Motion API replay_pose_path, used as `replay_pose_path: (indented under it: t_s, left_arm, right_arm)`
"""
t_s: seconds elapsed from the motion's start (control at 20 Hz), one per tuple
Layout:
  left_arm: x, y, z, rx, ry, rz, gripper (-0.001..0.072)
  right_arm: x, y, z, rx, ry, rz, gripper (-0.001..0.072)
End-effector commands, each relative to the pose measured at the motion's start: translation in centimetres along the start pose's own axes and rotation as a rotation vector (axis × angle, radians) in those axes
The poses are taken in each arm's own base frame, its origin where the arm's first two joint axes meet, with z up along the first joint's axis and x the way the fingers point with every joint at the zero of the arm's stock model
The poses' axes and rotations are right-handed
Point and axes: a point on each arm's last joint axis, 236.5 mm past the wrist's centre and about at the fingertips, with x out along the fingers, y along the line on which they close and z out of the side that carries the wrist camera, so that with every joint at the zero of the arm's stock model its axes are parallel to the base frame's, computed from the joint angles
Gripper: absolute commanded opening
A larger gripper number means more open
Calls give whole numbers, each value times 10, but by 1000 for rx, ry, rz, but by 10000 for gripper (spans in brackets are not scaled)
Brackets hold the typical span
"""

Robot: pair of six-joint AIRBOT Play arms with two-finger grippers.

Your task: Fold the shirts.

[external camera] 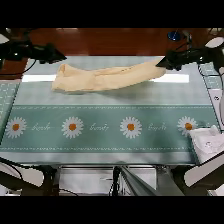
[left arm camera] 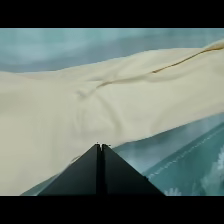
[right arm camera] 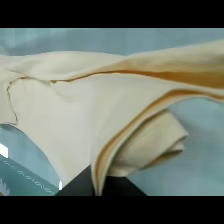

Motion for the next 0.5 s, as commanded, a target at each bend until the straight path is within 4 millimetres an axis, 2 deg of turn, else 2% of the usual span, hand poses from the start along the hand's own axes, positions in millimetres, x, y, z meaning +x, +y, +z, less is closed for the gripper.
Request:
replay_pose_path:
  t_s: [0.0,0.15,0.25,0.45]
  left_arm:
    - [51,-73,-16,-8,49,-119,34]
    - [112,-123,-46,-12,108,-156,34]
    - [150,-145,-79,-50,190,-171,34]
    - [195,-174,-141,-102,339,-183,34]
  right_arm:
    - [-54,19,-8,-75,-4,-106,10]
    - [-77,18,-31,-110,70,-188,10]
    - [-88,14,-42,-121,106,-236,10]
    - [-104,21,-45,-145,93,-268,10]
